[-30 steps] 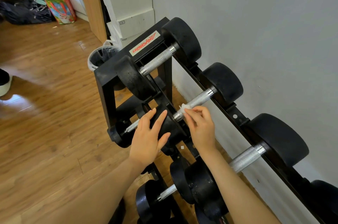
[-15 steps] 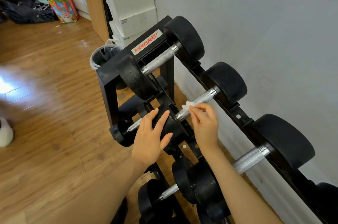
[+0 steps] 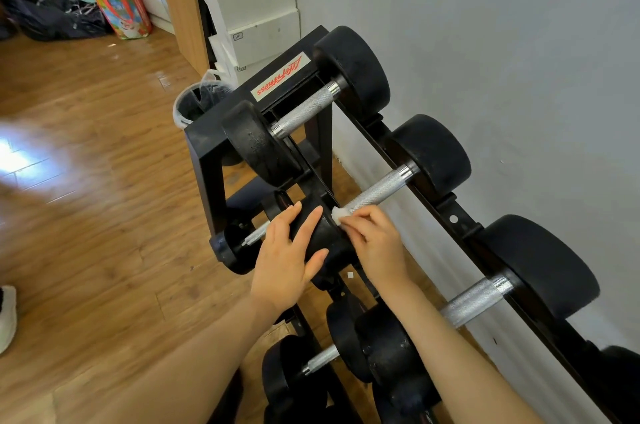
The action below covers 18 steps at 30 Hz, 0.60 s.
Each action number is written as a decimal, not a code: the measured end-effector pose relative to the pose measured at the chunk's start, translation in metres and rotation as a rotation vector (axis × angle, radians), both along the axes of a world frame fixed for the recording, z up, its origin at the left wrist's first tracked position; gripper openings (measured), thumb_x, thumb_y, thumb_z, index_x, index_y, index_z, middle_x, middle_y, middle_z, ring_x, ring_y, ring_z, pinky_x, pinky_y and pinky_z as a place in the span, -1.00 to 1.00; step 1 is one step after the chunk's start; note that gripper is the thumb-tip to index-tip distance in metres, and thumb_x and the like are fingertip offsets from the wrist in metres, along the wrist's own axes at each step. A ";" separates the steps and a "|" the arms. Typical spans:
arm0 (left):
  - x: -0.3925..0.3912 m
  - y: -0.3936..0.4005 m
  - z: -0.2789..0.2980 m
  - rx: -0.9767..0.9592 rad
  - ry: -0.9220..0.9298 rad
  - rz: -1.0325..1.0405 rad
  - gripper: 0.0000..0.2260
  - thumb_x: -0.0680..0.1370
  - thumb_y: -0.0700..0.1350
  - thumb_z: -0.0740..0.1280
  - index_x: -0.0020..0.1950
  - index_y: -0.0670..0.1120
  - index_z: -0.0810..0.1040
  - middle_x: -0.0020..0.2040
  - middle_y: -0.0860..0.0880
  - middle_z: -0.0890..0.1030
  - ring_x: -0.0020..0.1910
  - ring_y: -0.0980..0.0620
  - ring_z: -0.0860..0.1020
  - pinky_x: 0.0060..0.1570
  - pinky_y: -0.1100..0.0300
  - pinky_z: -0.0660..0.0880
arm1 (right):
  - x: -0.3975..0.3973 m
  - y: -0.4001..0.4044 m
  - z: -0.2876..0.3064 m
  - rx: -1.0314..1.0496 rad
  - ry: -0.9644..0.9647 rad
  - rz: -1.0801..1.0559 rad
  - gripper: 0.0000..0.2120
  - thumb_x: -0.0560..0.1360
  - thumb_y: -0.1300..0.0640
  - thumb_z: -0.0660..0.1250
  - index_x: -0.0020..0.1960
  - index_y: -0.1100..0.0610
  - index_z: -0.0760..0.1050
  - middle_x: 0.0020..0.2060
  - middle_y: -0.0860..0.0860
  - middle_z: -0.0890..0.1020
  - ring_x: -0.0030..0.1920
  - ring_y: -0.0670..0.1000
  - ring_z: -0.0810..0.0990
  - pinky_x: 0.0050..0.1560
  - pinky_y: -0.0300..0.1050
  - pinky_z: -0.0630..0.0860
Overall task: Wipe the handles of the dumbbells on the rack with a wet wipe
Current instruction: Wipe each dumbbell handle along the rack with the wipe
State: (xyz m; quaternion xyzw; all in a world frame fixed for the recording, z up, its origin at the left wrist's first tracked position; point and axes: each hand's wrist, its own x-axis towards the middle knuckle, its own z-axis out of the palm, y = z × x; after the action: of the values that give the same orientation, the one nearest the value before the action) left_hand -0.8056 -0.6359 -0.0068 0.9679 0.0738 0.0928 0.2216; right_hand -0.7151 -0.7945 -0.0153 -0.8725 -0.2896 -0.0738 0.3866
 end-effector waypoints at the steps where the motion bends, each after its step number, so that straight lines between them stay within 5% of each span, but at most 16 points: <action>1: 0.000 0.000 0.000 -0.003 0.003 0.001 -0.41 0.54 0.10 0.26 0.54 0.03 0.19 0.45 -0.14 0.27 0.40 -0.08 0.21 0.31 0.02 0.23 | 0.000 0.000 0.000 0.012 -0.007 -0.026 -0.83 0.48 0.21 0.40 0.06 0.18 0.64 -0.04 0.04 0.57 -0.02 -0.05 0.53 -0.01 -0.31 0.49; 5: 0.000 0.001 0.002 -0.005 0.013 -0.004 -0.41 0.54 0.11 0.26 0.54 0.04 0.18 0.45 -0.13 0.27 0.41 -0.08 0.21 0.32 0.02 0.23 | 0.003 -0.003 0.001 0.124 0.022 -0.188 -0.82 0.49 0.20 0.37 0.07 0.20 0.63 -0.03 0.04 0.55 -0.02 -0.06 0.52 -0.05 -0.19 0.58; 10: 0.000 0.000 0.001 -0.013 0.011 -0.006 -0.42 0.55 0.11 0.24 0.54 0.03 0.18 0.45 -0.13 0.27 0.41 -0.09 0.20 0.33 0.02 0.22 | 0.000 -0.001 0.003 -0.019 0.002 0.015 -0.82 0.47 0.26 0.42 0.07 0.20 0.63 -0.04 0.06 0.57 -0.02 -0.03 0.54 -0.03 -0.23 0.55; 15: 0.000 0.000 0.005 -0.016 0.006 -0.007 -0.41 0.54 0.11 0.25 0.54 0.05 0.17 0.44 -0.12 0.27 0.41 -0.07 0.20 0.30 0.04 0.24 | 0.004 -0.005 0.005 0.125 0.046 -0.212 -0.84 0.49 0.21 0.38 0.06 0.20 0.62 -0.02 -0.11 0.46 -0.02 -0.13 0.49 -0.04 -0.23 0.56; 18: 0.000 0.000 0.006 -0.015 0.021 -0.008 -0.41 0.55 0.11 0.24 0.55 0.05 0.15 0.45 -0.13 0.28 0.41 -0.06 0.20 0.30 0.05 0.23 | 0.001 -0.003 0.007 0.084 0.116 -0.098 -0.85 0.49 0.25 0.40 0.06 0.18 0.61 -0.02 -0.12 0.47 -0.01 -0.15 0.49 -0.01 -0.27 0.54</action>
State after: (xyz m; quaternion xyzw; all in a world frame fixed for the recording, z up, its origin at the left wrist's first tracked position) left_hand -0.8059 -0.6357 -0.0012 0.9674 0.0731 0.0813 0.2286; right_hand -0.7137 -0.7978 -0.0082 -0.8715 -0.2203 -0.0541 0.4347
